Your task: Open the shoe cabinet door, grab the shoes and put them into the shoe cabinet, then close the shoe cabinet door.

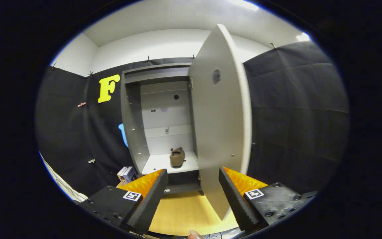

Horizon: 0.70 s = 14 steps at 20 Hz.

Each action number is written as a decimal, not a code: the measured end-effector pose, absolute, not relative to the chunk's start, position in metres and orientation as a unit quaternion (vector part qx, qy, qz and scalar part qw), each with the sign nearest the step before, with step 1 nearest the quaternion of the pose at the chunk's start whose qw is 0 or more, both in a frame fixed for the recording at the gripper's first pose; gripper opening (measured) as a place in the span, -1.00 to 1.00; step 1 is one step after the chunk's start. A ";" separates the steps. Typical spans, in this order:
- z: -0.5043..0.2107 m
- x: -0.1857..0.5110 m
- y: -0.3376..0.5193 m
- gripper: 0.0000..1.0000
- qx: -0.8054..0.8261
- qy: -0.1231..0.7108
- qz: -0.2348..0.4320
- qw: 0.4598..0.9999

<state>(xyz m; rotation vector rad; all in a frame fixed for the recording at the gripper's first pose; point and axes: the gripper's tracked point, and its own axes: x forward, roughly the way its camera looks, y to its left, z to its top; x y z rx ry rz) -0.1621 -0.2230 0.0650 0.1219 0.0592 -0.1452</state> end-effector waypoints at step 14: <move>0.042 -0.131 -0.365 0.93 0.058 0.044 -0.005 0.997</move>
